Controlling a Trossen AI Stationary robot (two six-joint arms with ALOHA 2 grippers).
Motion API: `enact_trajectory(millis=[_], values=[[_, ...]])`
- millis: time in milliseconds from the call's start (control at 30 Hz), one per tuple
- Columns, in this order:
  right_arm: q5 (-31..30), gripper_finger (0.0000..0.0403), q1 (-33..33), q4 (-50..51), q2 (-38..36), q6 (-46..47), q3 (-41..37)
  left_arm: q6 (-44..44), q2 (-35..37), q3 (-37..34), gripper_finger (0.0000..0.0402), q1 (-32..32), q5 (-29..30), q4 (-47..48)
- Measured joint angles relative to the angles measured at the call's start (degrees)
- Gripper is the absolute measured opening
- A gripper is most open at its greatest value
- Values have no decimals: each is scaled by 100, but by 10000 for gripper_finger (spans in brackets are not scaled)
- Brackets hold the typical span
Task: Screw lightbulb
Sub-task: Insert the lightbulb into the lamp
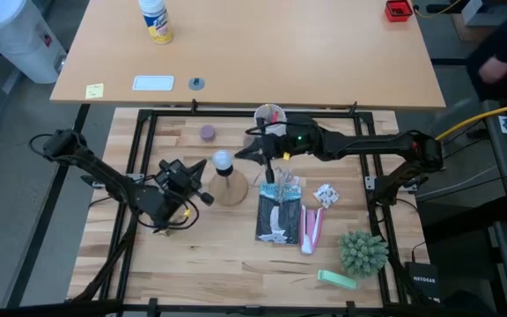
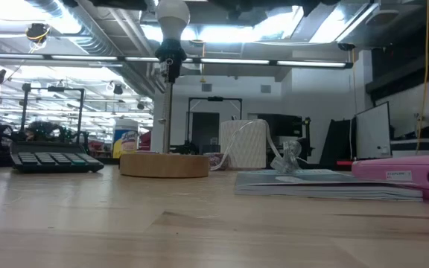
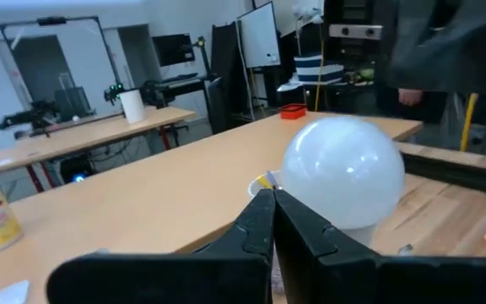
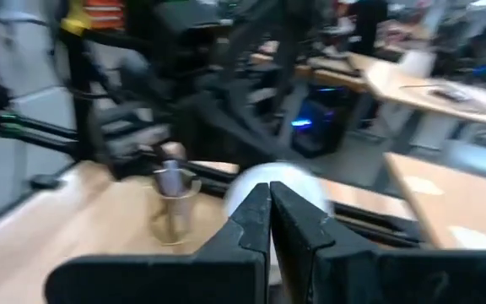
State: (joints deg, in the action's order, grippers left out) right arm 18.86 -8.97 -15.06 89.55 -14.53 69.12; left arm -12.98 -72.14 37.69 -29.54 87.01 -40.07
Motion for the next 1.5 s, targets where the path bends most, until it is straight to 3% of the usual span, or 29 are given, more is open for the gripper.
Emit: enact_trajectory(millis=[133,333,433,700,1500], values=[[-497,17,-2,-161,-23,-180,0,-80,0,0,1,-140,-130,-110],[-828,17,-4,-319,170,-393,0,171,0,0,1,-153,-1340,-88],[-836,17,-4,-455,328,-394,0,304,0,0,1,-72,-1637,-57],[-832,17,-4,-433,440,-388,0,940,0,0,1,112,-1618,645],[-2,17,220,36,431,-19,0,909,0,0,1,115,-609,677]])
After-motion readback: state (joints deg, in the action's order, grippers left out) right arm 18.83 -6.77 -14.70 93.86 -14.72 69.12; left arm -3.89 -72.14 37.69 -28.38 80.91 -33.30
